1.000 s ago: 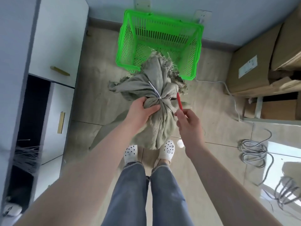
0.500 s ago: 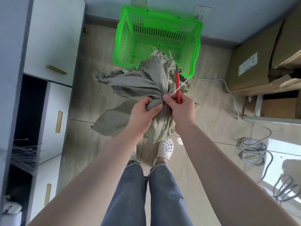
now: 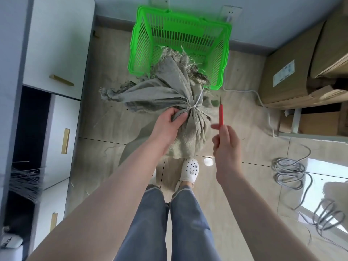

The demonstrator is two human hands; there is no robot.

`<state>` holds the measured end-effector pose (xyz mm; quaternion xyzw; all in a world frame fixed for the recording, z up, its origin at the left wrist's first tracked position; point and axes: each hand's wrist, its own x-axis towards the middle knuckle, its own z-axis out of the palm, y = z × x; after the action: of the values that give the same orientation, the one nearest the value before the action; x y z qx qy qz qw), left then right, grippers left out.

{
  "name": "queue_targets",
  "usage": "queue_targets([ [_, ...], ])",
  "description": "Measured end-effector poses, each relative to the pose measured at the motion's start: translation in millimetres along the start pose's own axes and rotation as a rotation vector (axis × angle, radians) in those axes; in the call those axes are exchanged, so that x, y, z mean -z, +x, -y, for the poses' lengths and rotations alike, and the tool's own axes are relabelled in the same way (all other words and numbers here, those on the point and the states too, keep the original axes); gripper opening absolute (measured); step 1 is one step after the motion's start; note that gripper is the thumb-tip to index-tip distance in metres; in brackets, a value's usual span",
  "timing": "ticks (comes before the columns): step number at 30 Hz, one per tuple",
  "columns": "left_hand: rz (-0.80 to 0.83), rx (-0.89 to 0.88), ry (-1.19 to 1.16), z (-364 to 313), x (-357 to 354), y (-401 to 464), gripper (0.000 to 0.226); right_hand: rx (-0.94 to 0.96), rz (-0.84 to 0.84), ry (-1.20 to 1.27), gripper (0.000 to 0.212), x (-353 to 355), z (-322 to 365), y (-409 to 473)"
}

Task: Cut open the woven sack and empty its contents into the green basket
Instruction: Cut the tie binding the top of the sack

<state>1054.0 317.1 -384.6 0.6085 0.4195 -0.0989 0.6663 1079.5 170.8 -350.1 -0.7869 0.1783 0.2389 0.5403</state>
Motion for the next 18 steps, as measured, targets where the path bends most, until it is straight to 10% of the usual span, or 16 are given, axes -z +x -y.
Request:
queue_targets([
  [18,-0.005,-0.098,0.066,5,6,-1,0.016,-0.009,0.188,-0.432,0.038,-1,12,-15],
])
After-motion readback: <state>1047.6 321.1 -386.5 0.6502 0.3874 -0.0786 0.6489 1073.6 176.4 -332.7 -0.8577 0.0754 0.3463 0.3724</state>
